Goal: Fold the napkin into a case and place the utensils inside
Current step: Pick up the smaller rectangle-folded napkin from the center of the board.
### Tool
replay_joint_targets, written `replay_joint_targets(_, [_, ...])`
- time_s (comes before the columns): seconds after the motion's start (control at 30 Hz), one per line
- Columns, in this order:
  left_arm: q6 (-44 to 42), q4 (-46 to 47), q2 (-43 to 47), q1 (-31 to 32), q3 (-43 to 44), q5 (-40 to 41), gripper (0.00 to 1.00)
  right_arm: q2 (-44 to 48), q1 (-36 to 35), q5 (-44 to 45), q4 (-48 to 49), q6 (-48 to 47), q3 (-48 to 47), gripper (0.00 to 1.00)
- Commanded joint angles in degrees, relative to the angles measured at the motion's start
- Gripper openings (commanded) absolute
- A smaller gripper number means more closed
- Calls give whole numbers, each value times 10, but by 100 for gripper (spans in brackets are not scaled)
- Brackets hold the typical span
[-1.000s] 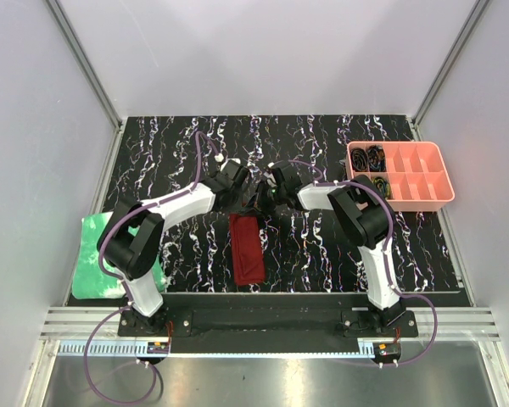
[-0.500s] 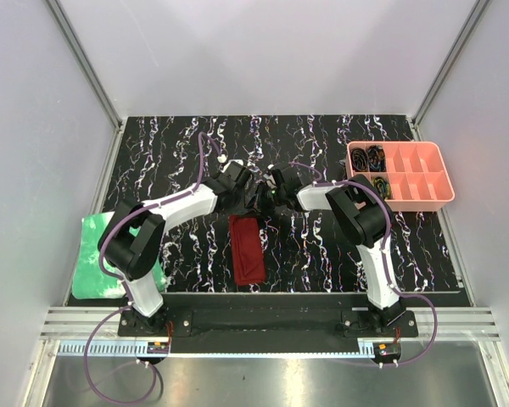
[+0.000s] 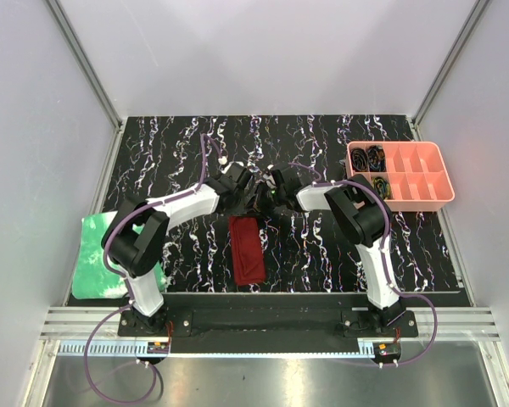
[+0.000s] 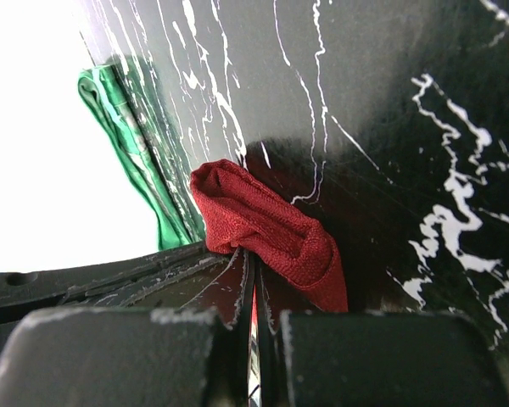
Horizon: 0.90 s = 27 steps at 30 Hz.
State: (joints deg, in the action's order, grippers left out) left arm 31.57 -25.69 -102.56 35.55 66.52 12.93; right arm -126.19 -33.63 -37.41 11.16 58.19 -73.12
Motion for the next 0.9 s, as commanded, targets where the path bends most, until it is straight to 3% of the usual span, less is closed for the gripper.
replay_joint_targets(0.0, [4, 34, 39, 2, -6, 3, 0, -12, 0, -19, 27, 23, -18, 0])
replay_joint_targets(0.37, [24, 66, 49, 2, -45, -54, 0, -46, -1, -67, 148, 151, -45, 0])
replay_joint_targets(0.5, [20, 68, 36, -7, -44, -48, 0, -68, -3, -66, 84, 119, -77, 1])
replay_joint_targets(0.57, [19, 65, 28, -14, -41, -50, 0, -72, -2, -74, 113, 127, -60, 3])
replay_joint_targets(0.7, [24, 57, 40, -36, -41, -47, 0, -21, -2, -48, 57, 56, -29, 6])
replay_joint_targets(0.8, [31, 45, 74, -45, -40, -44, 11, 30, -2, -21, -51, -25, -33, 8])
replay_joint_targets(0.87, [36, 40, 112, -46, -43, -54, 28, 61, -1, -8, -99, -65, -36, 13])
